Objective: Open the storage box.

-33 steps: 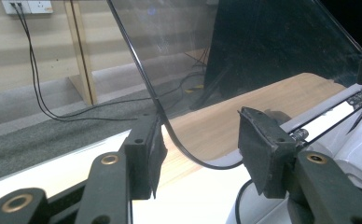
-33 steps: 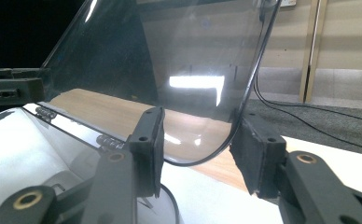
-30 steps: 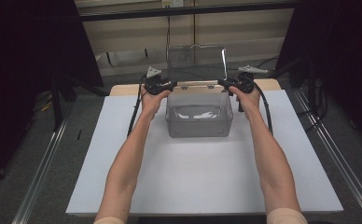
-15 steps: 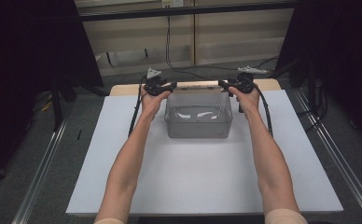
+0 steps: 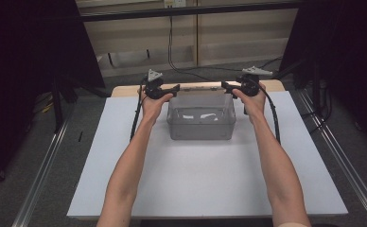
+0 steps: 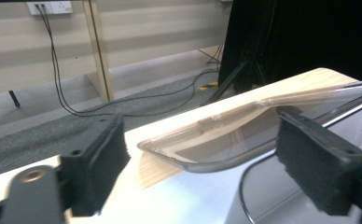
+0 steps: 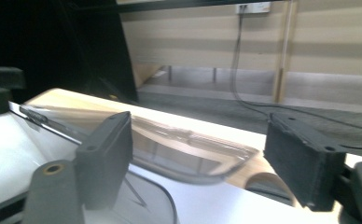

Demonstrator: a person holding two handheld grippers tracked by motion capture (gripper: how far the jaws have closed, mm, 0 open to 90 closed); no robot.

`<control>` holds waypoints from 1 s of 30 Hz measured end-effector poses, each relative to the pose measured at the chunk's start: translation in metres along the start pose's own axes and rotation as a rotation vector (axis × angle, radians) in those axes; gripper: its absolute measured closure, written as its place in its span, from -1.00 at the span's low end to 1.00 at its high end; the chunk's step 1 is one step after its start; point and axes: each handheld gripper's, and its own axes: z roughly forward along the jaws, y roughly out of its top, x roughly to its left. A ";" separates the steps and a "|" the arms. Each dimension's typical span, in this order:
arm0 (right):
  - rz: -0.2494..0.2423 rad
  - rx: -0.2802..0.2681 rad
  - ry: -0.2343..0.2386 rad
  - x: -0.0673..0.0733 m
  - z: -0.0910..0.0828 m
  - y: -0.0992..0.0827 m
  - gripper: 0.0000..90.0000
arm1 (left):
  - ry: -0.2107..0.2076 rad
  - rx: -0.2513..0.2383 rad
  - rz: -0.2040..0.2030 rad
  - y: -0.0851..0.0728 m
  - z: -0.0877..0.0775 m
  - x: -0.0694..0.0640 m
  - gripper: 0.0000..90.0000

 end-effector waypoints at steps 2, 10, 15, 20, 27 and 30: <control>-0.008 -0.009 -0.013 0.000 -0.006 -0.002 -0.62 | -0.007 -0.011 -0.019 -0.003 -0.005 -0.001 -0.77; -0.038 -0.039 -0.020 0.005 -0.025 0.000 -0.88 | -0.032 -0.042 -0.018 0.000 -0.025 -0.009 -0.91; -0.055 -0.067 -0.017 0.013 -0.032 0.000 -0.92 | -0.045 -0.077 0.008 0.000 -0.039 -0.013 -0.93; -0.053 -0.076 -0.049 0.017 -0.040 -0.003 -0.95 | -0.015 -0.095 0.036 -0.006 -0.054 -0.016 -0.94; -0.065 -0.090 -0.089 0.026 -0.058 -0.012 -0.99 | 0.012 -0.130 0.040 -0.016 -0.073 -0.020 -0.93; -0.089 -0.089 -0.095 0.030 -0.065 -0.017 -0.93 | 0.009 -0.152 0.055 -0.019 -0.083 -0.025 -0.93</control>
